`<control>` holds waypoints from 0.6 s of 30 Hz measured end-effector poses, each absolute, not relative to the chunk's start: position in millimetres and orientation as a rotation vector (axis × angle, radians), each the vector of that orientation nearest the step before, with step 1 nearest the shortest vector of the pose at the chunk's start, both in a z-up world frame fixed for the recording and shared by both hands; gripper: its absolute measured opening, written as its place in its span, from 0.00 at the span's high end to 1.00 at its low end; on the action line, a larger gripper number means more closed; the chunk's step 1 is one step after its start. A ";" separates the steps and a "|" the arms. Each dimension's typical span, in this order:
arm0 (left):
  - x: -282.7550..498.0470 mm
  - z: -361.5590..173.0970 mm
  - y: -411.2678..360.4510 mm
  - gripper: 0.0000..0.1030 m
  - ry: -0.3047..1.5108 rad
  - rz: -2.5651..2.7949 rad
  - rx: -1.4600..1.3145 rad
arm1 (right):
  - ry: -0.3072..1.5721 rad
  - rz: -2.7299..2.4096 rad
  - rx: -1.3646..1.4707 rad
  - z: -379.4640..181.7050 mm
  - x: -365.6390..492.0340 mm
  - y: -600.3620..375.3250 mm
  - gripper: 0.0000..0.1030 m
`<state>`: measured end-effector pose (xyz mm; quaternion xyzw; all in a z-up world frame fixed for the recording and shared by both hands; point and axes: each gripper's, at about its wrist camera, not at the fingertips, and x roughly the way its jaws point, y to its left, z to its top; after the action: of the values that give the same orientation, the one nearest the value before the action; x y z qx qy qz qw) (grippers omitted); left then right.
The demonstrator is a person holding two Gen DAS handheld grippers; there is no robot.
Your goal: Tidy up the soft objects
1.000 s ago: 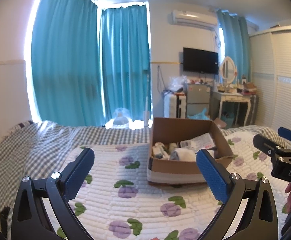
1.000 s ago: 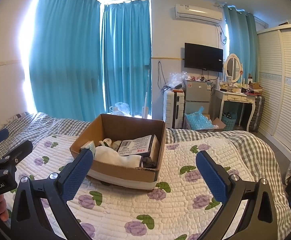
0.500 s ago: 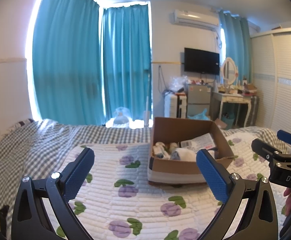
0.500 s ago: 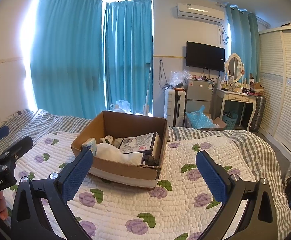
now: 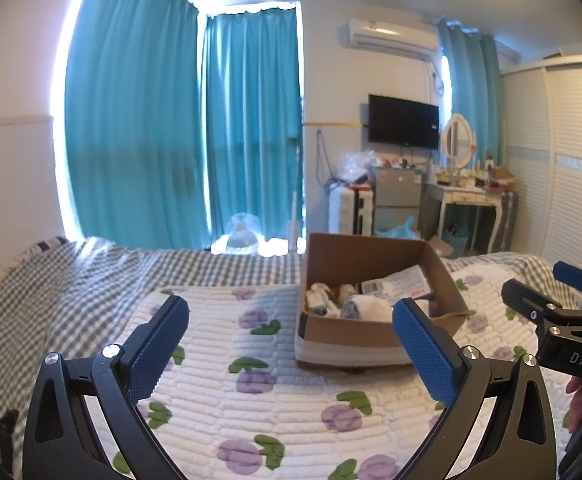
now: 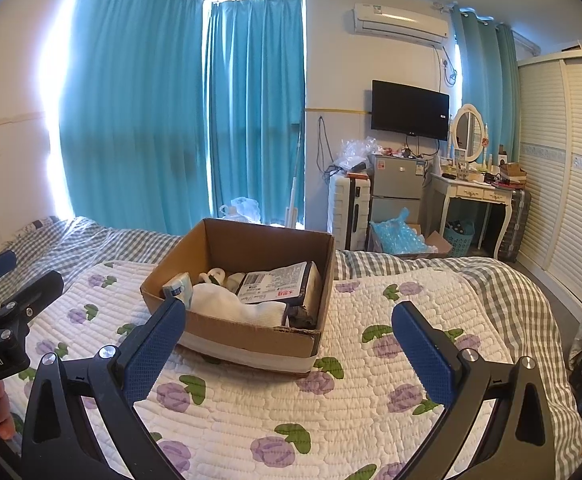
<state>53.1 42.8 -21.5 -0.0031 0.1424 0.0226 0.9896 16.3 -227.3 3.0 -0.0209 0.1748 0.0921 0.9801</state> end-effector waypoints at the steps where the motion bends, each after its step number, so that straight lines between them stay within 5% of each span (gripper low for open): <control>1: 53.2 -21.5 42.4 0.00 0.285 0.045 -0.007 | 0.352 0.184 -0.041 3.3 16.4 -226.8 0.00; 18: 52.6 -21.5 42.6 0.00 0.289 0.046 -0.007 | 0.358 0.186 -0.042 1.4 16.9 -227.3 0.00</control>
<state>52.6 42.6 -21.5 -0.0037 0.1440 0.0231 0.9893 16.9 -227.3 1.4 -0.0211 0.1778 0.0923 0.9795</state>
